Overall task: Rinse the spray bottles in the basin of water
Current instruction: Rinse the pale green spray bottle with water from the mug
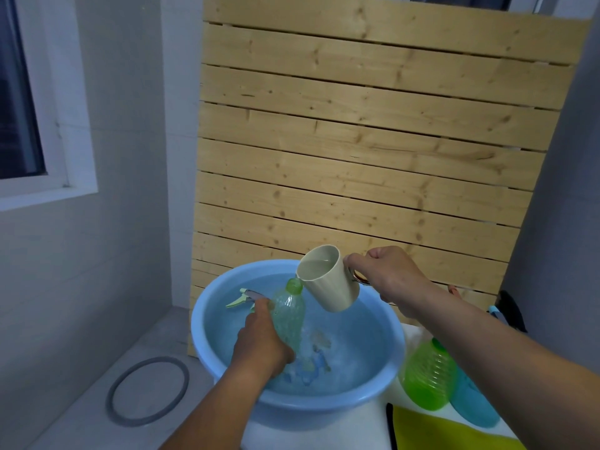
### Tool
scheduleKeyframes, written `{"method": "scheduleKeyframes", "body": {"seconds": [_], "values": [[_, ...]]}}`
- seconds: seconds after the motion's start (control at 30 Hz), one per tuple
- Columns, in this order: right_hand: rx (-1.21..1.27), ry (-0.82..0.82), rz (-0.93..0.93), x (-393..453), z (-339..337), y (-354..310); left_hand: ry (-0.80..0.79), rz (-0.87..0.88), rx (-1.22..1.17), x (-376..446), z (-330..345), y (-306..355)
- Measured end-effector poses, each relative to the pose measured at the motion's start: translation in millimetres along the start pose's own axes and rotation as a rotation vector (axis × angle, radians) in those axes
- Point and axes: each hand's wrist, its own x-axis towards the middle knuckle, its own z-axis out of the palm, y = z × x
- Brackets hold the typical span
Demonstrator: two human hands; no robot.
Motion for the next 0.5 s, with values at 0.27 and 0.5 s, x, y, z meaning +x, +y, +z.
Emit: {"method": "scheduleKeyframes", "body": {"seconds": [0.27,0.5], "values": [[-0.052,0.020,-0.020,0.8,0.5,-0.7,-0.009,-0.011,0.000,0.9,0.4,0.8],[-0.102,0.053,-0.038,0.6,1.7,-2.0,-0.018,-0.010,0.012,0.2,-0.4,1.1]]}}
